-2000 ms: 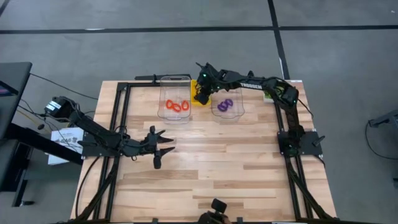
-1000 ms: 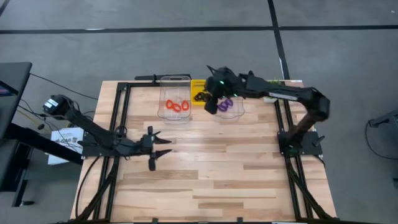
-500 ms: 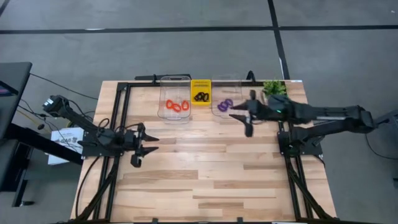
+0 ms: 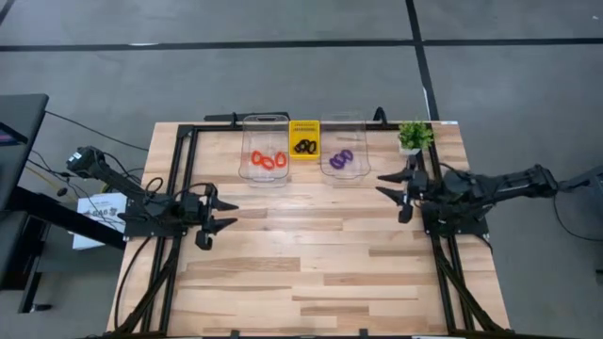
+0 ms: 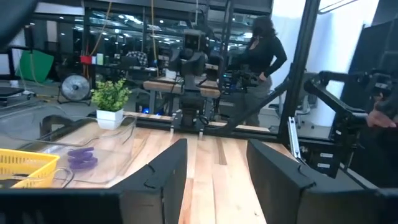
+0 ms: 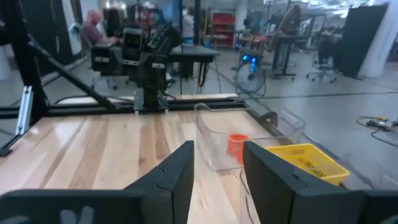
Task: Sort spring keychains
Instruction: Return to Home Position
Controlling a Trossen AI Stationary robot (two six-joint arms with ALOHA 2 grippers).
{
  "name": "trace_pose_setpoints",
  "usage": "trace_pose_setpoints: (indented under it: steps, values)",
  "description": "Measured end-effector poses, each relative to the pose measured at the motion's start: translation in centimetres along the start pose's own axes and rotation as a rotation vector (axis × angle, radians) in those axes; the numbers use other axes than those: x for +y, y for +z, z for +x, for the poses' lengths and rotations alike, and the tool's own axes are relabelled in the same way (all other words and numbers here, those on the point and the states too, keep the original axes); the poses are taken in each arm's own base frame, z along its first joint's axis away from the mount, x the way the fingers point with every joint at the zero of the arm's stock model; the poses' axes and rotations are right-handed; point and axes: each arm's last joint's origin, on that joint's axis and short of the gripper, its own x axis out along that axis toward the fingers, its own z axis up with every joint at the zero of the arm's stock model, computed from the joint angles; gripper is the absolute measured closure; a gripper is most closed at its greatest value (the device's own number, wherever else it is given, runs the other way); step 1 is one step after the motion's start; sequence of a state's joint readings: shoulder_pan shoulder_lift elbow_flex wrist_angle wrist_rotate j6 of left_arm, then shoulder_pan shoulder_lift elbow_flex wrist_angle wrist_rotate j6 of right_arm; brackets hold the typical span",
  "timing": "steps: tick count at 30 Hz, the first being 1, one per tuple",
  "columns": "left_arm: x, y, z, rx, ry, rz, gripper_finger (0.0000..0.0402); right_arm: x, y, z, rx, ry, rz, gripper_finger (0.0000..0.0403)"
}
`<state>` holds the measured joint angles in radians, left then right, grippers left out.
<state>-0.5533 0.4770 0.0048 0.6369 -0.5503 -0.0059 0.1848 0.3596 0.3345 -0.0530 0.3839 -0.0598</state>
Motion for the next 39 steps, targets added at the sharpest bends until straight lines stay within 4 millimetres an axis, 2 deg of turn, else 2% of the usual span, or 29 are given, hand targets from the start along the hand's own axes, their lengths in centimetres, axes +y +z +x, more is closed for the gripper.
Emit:
trace_pose_setpoints:
  steps: [10, 17, 39]
  values:
    - [0.1, 0.0, 0.0, -0.001, 0.033, -0.002, 0.0238, 0.4, -4.7, -1.9, -0.133, 0.057, 0.054, 0.0275]
    - [0.0, 0.0, 0.0, 0.0, 0.023, -0.022, 0.0238, 1.0, -6.9, -1.8, -0.121, 0.076, 0.049, 0.0276]
    - [0.0, -0.1, 0.0, 0.008, 0.016, -0.02, 0.0238, 1.1, -7.0, -1.7, -0.126, 0.079, 0.059, 0.0273]
